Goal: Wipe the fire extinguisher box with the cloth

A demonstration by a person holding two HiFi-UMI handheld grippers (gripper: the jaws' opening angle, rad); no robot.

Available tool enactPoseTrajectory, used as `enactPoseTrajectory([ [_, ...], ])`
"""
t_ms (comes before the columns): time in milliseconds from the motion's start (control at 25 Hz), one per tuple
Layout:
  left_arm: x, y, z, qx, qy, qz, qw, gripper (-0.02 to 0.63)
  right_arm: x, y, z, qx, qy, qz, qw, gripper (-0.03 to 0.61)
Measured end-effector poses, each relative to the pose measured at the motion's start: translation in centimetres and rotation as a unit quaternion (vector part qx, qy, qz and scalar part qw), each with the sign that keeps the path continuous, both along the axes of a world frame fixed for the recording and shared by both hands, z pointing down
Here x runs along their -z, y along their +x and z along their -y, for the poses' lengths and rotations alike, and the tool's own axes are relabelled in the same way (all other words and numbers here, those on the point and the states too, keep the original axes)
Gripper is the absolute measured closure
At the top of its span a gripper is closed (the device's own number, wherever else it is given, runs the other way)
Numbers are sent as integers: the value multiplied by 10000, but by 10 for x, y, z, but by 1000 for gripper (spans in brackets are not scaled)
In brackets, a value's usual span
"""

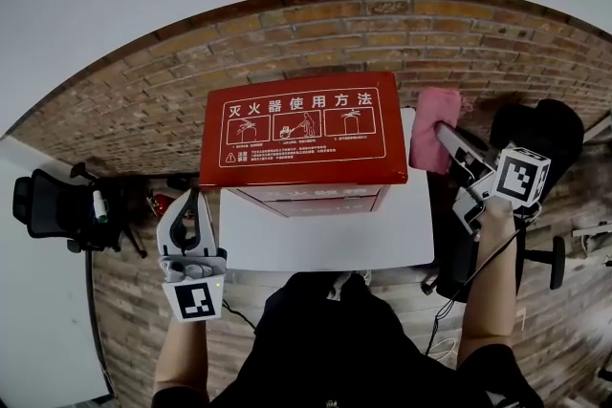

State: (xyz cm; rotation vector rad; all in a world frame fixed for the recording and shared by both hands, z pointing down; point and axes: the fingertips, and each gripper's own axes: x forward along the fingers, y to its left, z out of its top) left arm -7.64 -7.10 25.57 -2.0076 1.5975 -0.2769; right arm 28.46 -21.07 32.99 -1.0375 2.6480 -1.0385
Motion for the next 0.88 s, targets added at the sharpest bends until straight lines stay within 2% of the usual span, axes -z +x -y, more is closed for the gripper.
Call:
enactPoseTrajectory([
  [80,13,20,14,-337,94,446,9984,586,-1,1,-1,-61,-18,37,10000,514],
  [200,30,49,39,-837,210,991,9913,586,0,0,-3,-167,-44,83,9998,514],
  [360,44,84,73,-1492,280,1345,9792,586,2,-3,-15,-279,-87,-59,9996,514],
  [440,43,103,89,-1859,189,1540,9702,586,6,-3,-23,-363,-96,-163,9992,514],
  [560,31,129,112,-2317,-188,1840,9550,586,10,0,-33,-576,-136,-274,9979,514],
  [880,-2,181,138,-2972,-731,2702,9129,586,12,-9,-60,-1058,-284,-501,9927,514],
])
